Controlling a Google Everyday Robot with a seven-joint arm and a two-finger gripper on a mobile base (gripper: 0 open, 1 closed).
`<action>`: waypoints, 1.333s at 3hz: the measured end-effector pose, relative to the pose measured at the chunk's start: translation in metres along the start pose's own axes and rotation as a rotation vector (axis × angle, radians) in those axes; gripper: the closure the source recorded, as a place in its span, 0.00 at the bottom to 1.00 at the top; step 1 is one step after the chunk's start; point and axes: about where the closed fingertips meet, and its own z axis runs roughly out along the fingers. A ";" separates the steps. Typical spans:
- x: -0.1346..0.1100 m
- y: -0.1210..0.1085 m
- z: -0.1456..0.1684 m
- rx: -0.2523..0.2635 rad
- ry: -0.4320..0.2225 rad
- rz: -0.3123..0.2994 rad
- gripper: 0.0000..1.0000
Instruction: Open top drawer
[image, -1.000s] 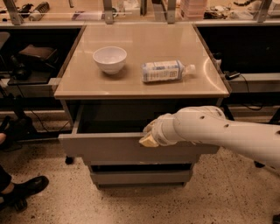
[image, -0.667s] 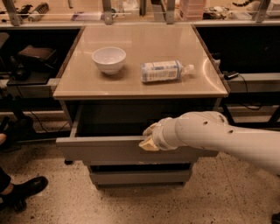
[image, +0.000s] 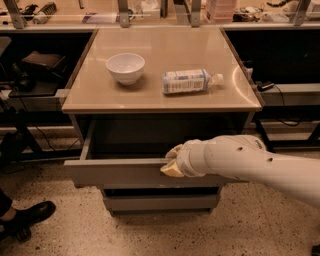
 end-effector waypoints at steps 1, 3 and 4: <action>0.002 0.007 -0.004 -0.002 -0.008 -0.008 1.00; 0.003 0.015 -0.012 0.007 -0.012 -0.001 1.00; 0.003 0.015 -0.012 0.007 -0.012 -0.001 1.00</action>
Offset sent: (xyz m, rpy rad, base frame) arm -0.2514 -0.0561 -0.0480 0.1023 -0.1243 -0.0138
